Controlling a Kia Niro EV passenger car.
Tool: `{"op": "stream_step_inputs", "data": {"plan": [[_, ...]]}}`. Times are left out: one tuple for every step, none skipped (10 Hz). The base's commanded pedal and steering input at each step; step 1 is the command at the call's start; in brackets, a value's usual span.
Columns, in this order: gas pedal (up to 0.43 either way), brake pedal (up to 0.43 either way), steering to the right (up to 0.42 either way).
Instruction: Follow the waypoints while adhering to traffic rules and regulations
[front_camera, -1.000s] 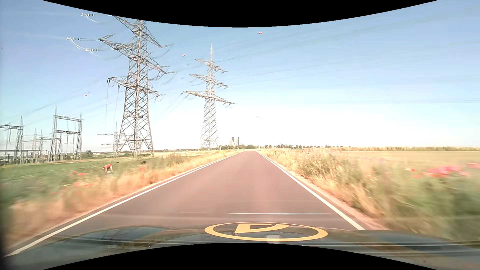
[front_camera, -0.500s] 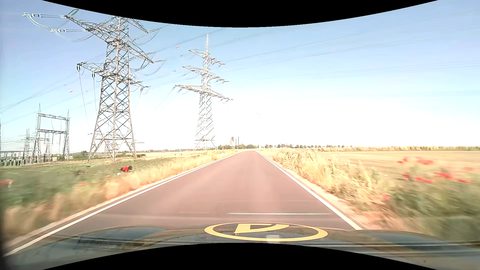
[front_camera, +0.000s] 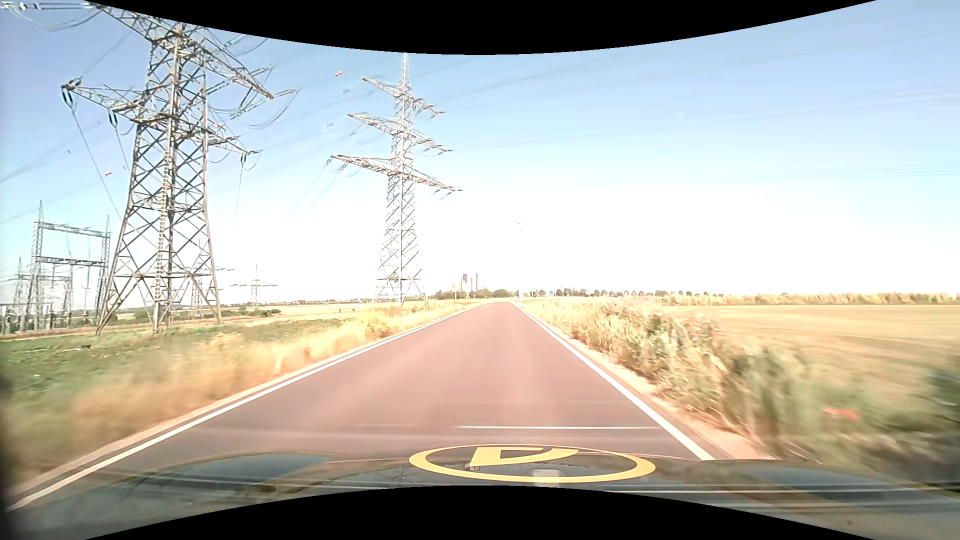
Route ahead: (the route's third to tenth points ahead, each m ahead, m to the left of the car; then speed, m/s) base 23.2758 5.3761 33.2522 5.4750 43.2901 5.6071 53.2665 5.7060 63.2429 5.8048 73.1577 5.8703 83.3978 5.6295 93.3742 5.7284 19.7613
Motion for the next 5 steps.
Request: {"op": "stream_step_inputs", "data": {"plan": [[0.228,0.0,-0.002],[0.228,0.0,-0.002],[0.228,0.0,-0.001],[0.228,0.0,-0.002],[0.228,0.0,-0.002]]}}
